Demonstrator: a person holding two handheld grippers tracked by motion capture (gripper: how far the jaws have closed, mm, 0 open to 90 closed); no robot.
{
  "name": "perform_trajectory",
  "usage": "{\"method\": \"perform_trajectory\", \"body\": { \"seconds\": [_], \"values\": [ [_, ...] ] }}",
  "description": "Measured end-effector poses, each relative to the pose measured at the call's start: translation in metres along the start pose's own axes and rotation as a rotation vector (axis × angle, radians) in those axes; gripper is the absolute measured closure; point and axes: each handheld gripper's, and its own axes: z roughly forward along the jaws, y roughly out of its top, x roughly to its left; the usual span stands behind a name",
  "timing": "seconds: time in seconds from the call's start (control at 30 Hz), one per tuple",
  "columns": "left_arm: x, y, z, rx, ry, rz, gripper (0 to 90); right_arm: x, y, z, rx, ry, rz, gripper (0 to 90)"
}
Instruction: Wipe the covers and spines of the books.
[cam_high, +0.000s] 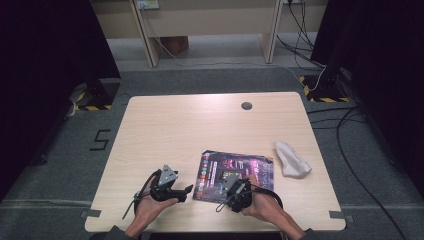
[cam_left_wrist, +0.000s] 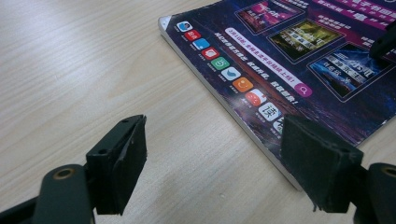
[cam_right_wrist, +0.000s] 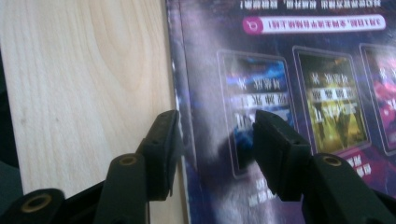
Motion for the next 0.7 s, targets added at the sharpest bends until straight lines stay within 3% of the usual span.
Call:
{"method": "perform_trajectory", "body": {
  "seconds": [0.1,0.4,0.6,0.7],
  "values": [
    [-0.001,0.001,0.003,0.003,-0.004,0.006,22.8,-0.001,-0.007,-0.005,-0.029,-0.014,0.018,47.6],
    [-0.009,0.006,0.015,0.009,-0.015,0.052,24.3,-0.007,-0.040,-0.018,-0.077,-0.060,0.144,42.1],
    [-0.012,0.012,0.020,0.002,-0.028,0.097,25.6,-0.011,-0.067,-0.029,-0.131,-0.111,0.288,38.9],
    [-0.015,0.015,0.025,-0.003,-0.043,0.125,27.8,-0.011,-0.082,-0.035,-0.145,-0.146,0.390,36.7]
  ]
}}
